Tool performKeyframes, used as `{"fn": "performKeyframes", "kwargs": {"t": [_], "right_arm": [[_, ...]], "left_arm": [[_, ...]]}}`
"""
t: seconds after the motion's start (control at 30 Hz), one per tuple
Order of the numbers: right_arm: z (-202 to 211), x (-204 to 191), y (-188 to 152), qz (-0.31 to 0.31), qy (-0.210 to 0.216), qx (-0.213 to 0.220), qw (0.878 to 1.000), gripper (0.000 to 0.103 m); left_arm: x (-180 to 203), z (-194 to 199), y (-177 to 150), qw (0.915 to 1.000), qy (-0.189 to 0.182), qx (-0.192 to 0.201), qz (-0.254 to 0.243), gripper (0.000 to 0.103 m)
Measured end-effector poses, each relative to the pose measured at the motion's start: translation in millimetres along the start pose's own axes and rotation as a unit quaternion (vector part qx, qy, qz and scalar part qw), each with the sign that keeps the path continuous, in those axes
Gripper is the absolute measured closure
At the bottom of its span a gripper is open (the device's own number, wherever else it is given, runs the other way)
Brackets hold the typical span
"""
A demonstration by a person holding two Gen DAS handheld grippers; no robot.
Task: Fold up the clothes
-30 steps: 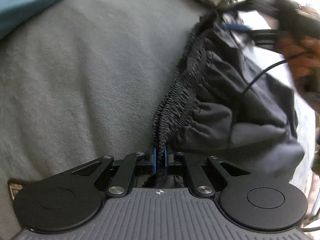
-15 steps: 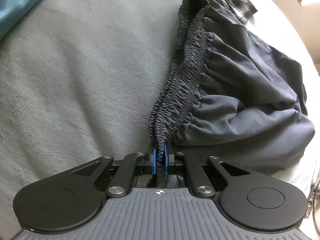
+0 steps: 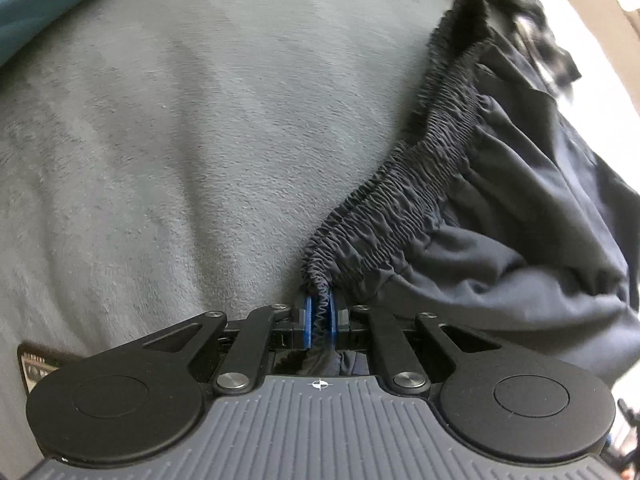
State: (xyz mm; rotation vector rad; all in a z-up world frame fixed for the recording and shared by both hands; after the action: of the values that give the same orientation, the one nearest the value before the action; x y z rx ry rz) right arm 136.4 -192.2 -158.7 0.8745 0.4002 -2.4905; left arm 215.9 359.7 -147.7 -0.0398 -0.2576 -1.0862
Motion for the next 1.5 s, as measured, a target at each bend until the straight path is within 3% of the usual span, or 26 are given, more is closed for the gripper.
{"fn": "performKeyframes", "kwargs": {"t": [0.27,0.47,0.57,0.67,0.77,0.9,1.07,1.23,1.3,1.37,1.5], "right_arm": [[-17,12,22,-0.022,0.078,-0.017,0.997,0.062],[-9,24,8,-0.037,0.11,-0.02,0.993,0.062],[-12,26,8,-0.033,0.114,-0.009,0.993,0.067],[-13,25,13,-0.029,0.126,0.006,0.992,0.089],[-7,31,11,-0.044,0.135,0.007,0.99,0.089],[0,36,5,-0.04,0.132,0.009,0.99,0.087],[15,37,1,-0.016,0.121,0.02,0.992,0.086],[17,30,0,0.003,0.103,0.024,0.994,0.086],[16,25,1,0.008,0.099,0.025,0.995,0.085],[12,20,3,0.008,0.096,0.028,0.995,0.083],[-4,13,7,0.015,0.078,0.029,0.996,0.082]], "left_arm": [[13,-5,3,0.998,0.062,0.015,-0.002,0.096],[11,-8,5,0.9975,0.065,0.027,0.001,0.096],[6,-8,6,0.9986,0.045,0.028,0.0,0.095],[-4,-5,7,0.9997,0.009,0.022,0.01,0.089],[-20,8,-1,0.9982,-0.024,0.015,0.053,0.071],[-28,33,-24,0.9951,-0.06,0.053,0.058,0.067],[16,26,-60,0.9848,-0.158,0.019,0.069,0.064],[42,0,-82,0.9689,-0.214,0.001,0.124,0.064],[43,-3,-83,0.9701,-0.211,0.012,0.12,0.064],[43,-7,-89,0.9765,-0.187,0.008,0.107,0.065],[48,-14,-93,0.9778,-0.179,0.005,0.109,0.067]]}}
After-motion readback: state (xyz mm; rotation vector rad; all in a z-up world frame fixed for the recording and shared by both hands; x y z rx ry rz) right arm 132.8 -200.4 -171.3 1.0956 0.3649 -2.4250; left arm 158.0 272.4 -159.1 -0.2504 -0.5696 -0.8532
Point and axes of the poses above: each gripper's, at about its wrist camera, not at the fingertips, and z roughly against the way its jaws point, x to its right, y to its top, the point moved 9 cm from there along -z, roughly the way its jaws point, and after that the axes turned 1 degree about -z, right-handed, at the moved point
